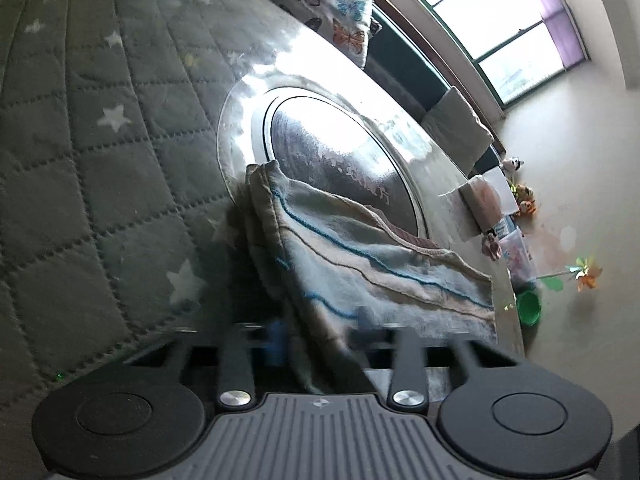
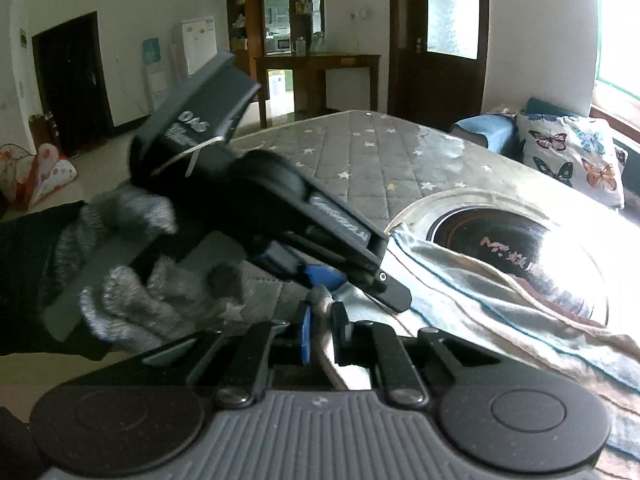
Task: Fold clothes
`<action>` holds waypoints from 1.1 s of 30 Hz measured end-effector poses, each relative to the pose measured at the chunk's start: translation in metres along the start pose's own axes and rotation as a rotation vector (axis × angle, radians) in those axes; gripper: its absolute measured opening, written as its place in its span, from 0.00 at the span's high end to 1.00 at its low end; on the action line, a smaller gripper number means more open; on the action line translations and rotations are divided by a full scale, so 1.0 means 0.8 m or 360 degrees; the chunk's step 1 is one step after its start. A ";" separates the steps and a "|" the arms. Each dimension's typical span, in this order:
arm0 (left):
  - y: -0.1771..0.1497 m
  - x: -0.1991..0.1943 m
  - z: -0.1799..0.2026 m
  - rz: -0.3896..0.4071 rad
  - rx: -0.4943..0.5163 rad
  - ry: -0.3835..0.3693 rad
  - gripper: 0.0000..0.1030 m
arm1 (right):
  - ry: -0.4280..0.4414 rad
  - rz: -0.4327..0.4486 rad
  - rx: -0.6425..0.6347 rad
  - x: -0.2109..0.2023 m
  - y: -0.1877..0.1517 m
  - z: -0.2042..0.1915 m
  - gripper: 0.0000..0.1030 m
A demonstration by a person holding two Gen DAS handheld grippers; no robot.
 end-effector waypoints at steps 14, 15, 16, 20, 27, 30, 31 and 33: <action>0.008 -0.013 0.021 0.0070 0.0093 0.0048 0.88 | -0.0444 0.0024 0.0296 -0.017 -0.015 0.131 0.82; 0.009 -0.015 0.024 0.0075 0.0098 0.0047 0.89 | -0.0489 0.0017 0.0318 -0.011 -0.015 0.142 0.82; 0.010 -0.017 0.028 0.0080 0.0103 0.0044 0.89 | -0.0531 0.0013 0.0338 -0.003 -0.015 0.153 0.82; 0.018 -0.025 0.045 0.0102 0.0131 0.0032 0.90 | -0.0650 0.0003 0.0363 0.020 -0.018 0.187 0.82; 0.037 -0.035 0.089 0.0119 0.0179 0.0025 0.90 | -0.0662 0.0025 0.0349 0.023 -0.025 0.193 0.72; 0.046 -0.033 0.120 0.0121 0.0231 0.0028 0.91 | -0.0612 0.0018 0.0372 0.012 -0.036 0.186 0.71; 0.048 -0.031 0.131 0.0118 0.0250 0.0029 0.91 | -0.0596 0.0009 0.0368 0.008 -0.042 0.181 0.70; 0.053 -0.026 0.154 0.0109 0.0291 0.0032 0.91 | -0.0576 0.0003 0.0350 -0.003 -0.054 0.171 0.64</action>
Point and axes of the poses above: each gripper's, at about its wrist camera, not at the fingertips, and x roughly the way its jaws point, z to its right, y to its top, the point moved 2 cm from there along x, roughly the way its jaws point, and after that the axes turned 10 degrees about x, right-handed, at the moved point
